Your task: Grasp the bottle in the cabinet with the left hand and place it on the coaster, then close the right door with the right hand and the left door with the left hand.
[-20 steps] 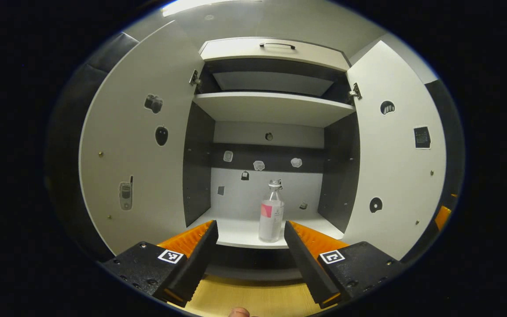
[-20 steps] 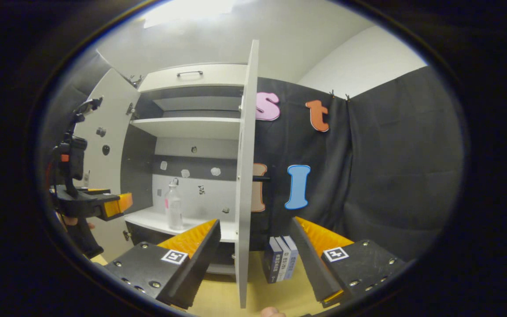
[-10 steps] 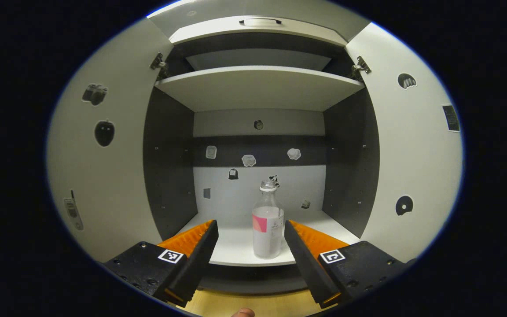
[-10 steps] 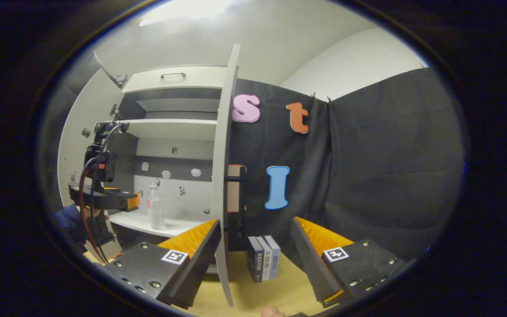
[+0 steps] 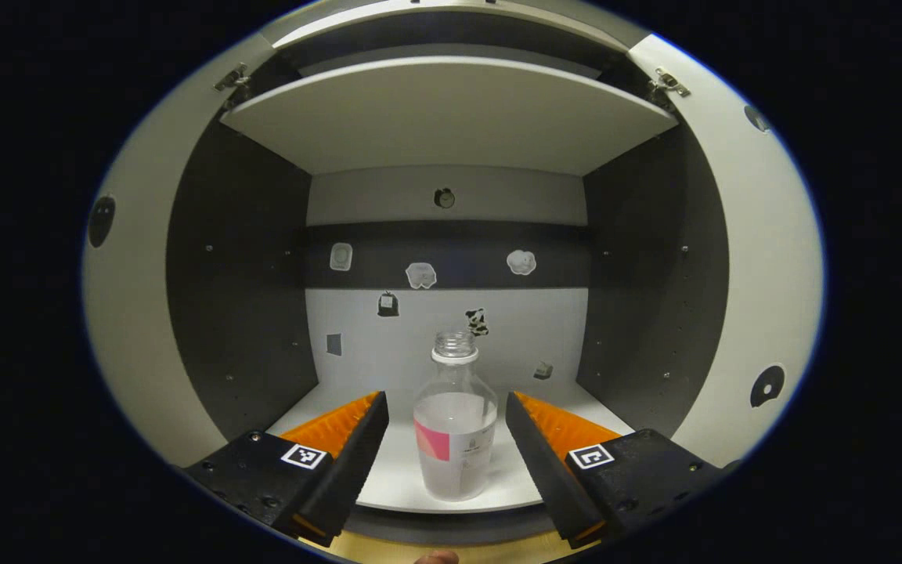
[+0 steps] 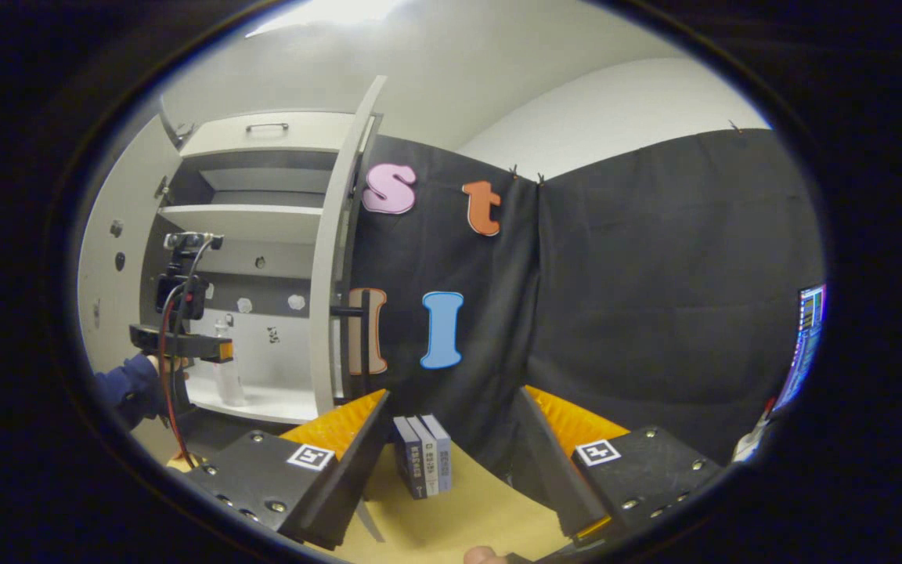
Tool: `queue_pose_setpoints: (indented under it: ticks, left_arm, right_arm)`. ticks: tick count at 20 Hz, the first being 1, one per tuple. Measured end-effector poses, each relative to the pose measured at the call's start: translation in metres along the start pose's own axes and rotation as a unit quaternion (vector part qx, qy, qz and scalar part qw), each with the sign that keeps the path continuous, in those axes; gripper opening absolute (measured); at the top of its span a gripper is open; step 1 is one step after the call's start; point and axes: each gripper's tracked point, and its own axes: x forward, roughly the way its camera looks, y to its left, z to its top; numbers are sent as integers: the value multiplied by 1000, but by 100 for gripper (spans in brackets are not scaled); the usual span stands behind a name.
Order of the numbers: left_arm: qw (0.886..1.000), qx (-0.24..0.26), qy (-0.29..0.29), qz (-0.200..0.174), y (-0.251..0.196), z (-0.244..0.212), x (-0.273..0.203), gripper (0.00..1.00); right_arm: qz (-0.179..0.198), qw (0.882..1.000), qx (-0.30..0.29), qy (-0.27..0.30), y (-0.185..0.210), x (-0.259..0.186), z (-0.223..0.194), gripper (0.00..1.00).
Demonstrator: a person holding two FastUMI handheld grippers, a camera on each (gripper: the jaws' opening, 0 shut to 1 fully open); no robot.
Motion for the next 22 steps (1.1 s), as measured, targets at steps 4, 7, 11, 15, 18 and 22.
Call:
queue_pose_setpoints:
  ticks: [4,7,11,15,18,22]
  left_arm:
    - [1000,-8,25,2,1,-14,18,96]
    - [999,-10,30,1,0,-17,21,84]
    - [999,-25,31,-15,-2,-17,12,80]
    - [999,-24,21,-25,5,-12,-5,80]
    - [999,-32,20,-37,7,-14,-25,80]
    - [997,-44,19,-55,14,-22,-60,80]
  right_arm:
    - [-3,1000,-7,7,2,4,-4,96]
    - [-1,1000,-4,11,5,7,-5,96]
    - [8,1000,0,9,9,10,-5,96]
    - [26,1000,5,10,13,11,-7,96]
    - [43,999,8,10,16,9,-8,96]
    - [64,998,7,9,18,4,-9,96]
